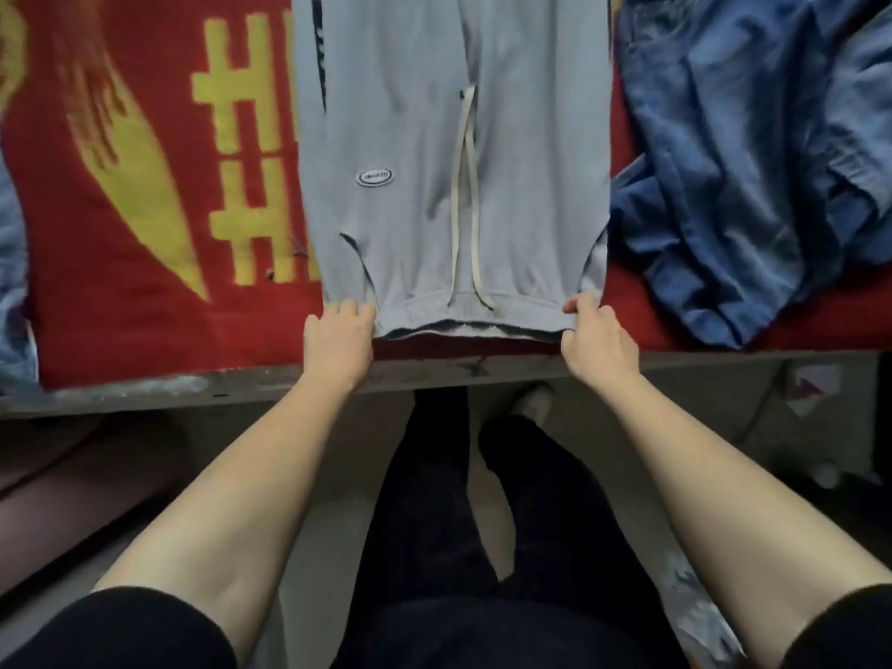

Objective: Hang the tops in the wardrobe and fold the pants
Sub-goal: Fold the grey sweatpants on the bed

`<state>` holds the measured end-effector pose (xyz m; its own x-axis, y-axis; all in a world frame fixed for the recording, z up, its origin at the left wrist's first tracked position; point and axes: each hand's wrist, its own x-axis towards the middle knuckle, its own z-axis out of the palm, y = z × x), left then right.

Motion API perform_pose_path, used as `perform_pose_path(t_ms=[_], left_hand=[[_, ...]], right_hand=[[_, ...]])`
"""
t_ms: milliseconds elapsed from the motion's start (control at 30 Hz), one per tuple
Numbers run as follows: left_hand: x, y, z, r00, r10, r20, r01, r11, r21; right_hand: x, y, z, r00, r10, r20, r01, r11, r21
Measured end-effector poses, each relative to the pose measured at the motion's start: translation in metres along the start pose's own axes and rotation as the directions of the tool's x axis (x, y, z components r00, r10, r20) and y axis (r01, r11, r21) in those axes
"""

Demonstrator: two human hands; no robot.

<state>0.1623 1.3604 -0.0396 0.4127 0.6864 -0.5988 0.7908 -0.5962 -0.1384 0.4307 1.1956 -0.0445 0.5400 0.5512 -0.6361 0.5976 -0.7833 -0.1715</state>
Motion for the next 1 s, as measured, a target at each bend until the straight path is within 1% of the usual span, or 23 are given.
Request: perform_pose_path(t_ms=[67,133,167,233,333,467,533,567,600,633,700,733,800,867,900,933,967,1000], left_hand=[[0.007,0.001,0.021,0.997,-0.02,0.071,0.021,1.0,-0.001],[0.015,0.003,0.035,0.982,-0.038,0.183,0.038,0.999,0.004],[0.018,0.005,0.038,0.972,-0.043,0.232,0.044,0.999,0.001],[0.025,0.011,0.04,0.961,-0.041,0.274,0.043,0.999,-0.001],[0.035,0.017,0.038,0.969,0.014,0.248,-0.015,1.0,0.0],[0.037,0.006,0.034,0.981,0.107,0.163,-0.114,0.993,0.037],[0.033,-0.002,0.032,0.983,0.121,0.139,-0.128,0.991,0.038],[0.031,-0.004,0.032,0.982,0.112,0.15,-0.119,0.992,0.042],[0.028,-0.005,0.034,0.979,0.088,0.184,-0.099,0.994,0.051],[0.025,-0.003,0.037,0.969,0.057,0.241,-0.074,0.995,0.062],[0.02,0.003,0.042,0.933,-0.005,0.361,-0.031,0.995,0.094],[0.02,0.007,0.043,0.918,-0.029,0.395,-0.021,0.992,0.122],[0.024,0.016,0.038,0.889,-0.058,0.455,-0.04,0.978,0.204],[0.032,0.025,0.027,0.867,-0.063,0.494,-0.099,0.95,0.295],[0.037,0.031,0.02,0.876,-0.042,0.481,-0.121,0.945,0.303],[0.043,0.038,0.012,0.903,-0.005,0.43,-0.121,0.957,0.264],[0.048,0.046,0.005,0.942,0.042,0.332,-0.107,0.978,0.179],[0.053,0.055,-0.001,0.976,0.094,0.198,-0.109,0.992,0.065]], right_hand=[[0.008,0.005,0.019,0.999,-0.036,0.018,0.038,0.994,-0.106],[0.015,0.003,0.031,0.997,-0.066,0.034,0.073,0.966,-0.247],[0.018,0.0,0.034,0.996,-0.087,0.021,0.089,0.946,-0.31],[0.02,-0.005,0.035,0.985,-0.169,-0.015,0.149,0.904,-0.401],[0.023,-0.004,0.035,0.951,-0.309,0.005,0.276,0.841,-0.465],[0.032,0.006,0.032,0.912,-0.406,0.053,0.388,0.814,-0.431],[0.034,0.012,0.032,0.878,-0.477,0.04,0.444,0.779,-0.444],[0.033,0.014,0.033,0.866,-0.499,0.041,0.461,0.762,-0.455],[0.033,0.015,0.035,0.865,-0.497,0.073,0.471,0.751,-0.463],[0.032,0.015,0.038,0.875,-0.465,0.135,0.47,0.748,-0.469],[0.033,0.01,0.042,0.893,-0.367,0.259,0.449,0.758,-0.473],[0.036,0.005,0.04,0.898,-0.337,0.285,0.436,0.77,-0.465],[0.045,-0.005,0.032,0.902,-0.283,0.325,0.405,0.816,-0.413],[0.059,-0.011,0.017,0.889,-0.229,0.398,0.369,0.872,-0.323],[0.065,-0.011,0.009,0.889,-0.204,0.409,0.331,0.905,-0.267],[0.071,-0.01,0.001,0.911,-0.19,0.365,0.276,0.94,-0.2],[0.076,-0.008,-0.007,0.951,-0.167,0.262,0.204,0.971,-0.121],[0.083,-0.006,-0.014,0.985,-0.12,0.126,0.124,0.992,-0.028]])
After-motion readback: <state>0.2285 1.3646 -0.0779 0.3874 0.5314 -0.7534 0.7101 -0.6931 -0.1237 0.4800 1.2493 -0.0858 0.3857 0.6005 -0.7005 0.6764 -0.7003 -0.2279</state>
